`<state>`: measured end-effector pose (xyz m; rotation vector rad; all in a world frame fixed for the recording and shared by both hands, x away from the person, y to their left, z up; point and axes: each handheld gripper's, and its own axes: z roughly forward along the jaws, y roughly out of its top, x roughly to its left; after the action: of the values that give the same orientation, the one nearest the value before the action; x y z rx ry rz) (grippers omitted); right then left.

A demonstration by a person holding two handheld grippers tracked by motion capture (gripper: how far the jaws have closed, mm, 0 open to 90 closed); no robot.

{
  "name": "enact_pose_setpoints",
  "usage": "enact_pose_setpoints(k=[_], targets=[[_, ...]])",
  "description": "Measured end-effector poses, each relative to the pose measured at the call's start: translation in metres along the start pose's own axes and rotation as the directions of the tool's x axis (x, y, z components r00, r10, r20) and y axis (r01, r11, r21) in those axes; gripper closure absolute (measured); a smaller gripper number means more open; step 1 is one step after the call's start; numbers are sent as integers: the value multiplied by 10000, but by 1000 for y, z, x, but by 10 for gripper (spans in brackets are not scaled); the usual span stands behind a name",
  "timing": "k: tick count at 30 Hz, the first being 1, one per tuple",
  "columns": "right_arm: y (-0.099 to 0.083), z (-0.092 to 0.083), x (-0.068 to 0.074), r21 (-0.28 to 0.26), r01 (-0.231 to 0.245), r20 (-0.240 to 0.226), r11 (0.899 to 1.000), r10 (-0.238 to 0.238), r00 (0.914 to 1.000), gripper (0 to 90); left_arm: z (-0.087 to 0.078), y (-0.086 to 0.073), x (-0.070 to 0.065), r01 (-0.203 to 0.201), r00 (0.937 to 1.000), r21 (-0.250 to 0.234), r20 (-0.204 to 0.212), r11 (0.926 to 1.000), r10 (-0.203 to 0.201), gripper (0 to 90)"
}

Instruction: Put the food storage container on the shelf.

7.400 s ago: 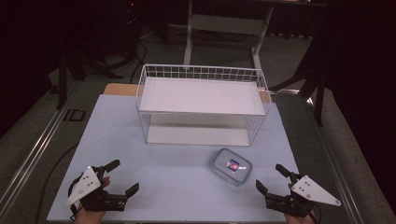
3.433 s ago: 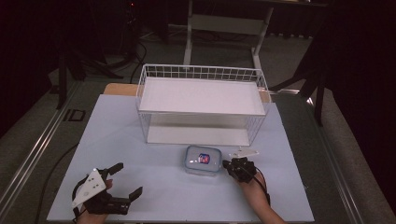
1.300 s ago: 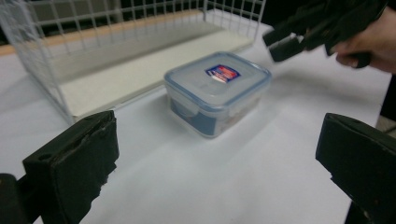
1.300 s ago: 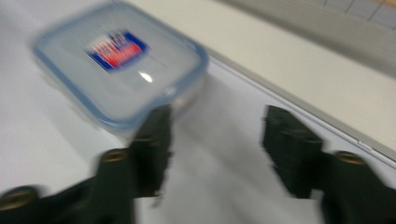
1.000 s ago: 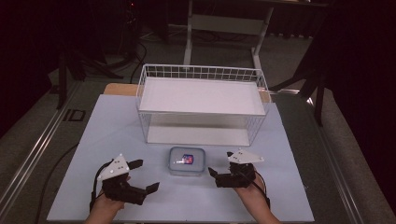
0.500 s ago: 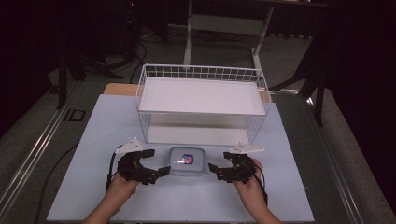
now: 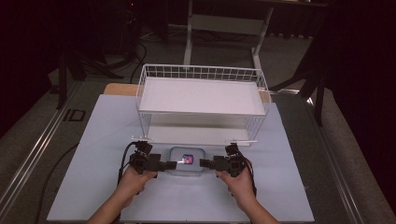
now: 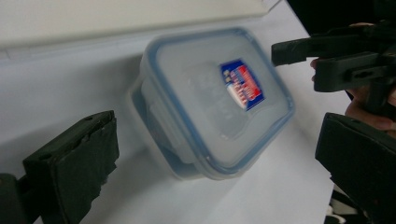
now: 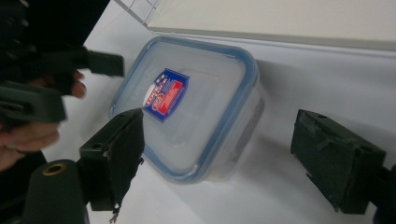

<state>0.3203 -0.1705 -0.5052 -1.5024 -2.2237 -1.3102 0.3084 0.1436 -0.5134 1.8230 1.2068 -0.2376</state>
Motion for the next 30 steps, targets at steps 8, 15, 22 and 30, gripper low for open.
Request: enact_pose_setpoints(k=[8,15,22,30], targets=[[-4,18,-9,538,-1605,-787,9856,1644,9832,296,18,3,8,1170,9922,509,373,9918,-1189,62],[-6,24,-8,791,-1848,-704,9796,1904,9792,365,21,3,12,1719,9850,547,79,9836,-1726,332],[-6,25,-8,794,-1928,-733,9780,1986,9773,380,19,3,12,1851,9825,508,104,9814,-1859,370],[-7,20,-1,705,-1621,-585,9843,1663,9843,434,13,-3,-2,1052,9941,549,-327,9929,-1035,393]])
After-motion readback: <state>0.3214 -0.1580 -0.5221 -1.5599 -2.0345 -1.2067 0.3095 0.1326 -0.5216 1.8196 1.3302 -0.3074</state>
